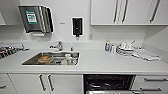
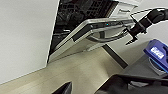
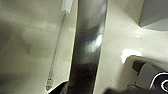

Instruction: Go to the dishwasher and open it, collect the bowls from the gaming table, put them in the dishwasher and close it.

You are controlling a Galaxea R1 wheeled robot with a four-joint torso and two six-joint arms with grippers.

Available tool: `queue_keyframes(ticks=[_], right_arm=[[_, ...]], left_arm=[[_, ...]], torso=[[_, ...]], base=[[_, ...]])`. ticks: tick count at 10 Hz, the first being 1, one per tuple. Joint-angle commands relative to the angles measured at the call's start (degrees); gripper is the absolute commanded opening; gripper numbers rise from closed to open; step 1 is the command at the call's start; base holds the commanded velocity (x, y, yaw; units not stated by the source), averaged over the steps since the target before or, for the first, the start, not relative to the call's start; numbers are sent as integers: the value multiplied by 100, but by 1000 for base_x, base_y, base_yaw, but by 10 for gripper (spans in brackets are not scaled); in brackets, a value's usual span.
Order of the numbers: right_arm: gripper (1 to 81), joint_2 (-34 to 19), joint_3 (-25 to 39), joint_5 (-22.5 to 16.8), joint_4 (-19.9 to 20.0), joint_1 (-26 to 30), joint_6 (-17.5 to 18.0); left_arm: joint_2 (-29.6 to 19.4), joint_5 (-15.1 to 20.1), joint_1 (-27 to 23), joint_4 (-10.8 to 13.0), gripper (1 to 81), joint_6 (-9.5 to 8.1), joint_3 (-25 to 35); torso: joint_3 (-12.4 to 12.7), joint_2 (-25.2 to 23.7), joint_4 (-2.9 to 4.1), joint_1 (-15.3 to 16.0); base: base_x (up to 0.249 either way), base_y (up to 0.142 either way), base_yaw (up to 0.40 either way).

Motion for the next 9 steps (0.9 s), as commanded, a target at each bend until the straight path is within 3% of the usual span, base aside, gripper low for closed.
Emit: queue_keyframes(ticks=[1,5,9], right_arm=[[811,-3,-59,-156,145,276,-23],[811,471,-770,397,-83,-199,-23],[811,542,-1052,697,-206,-471,-40]], left_arm=[[-240,89,-449,46,811,42,156],[-222,106,-405,46,811,42,173],[-188,115,-405,46,811,42,208]], torso=[[0,0,0,0],[2,-2,0,-2],[2,-2,0,0]], base=[[-96,0,0],[-96,0,0],[-96,0,0]])
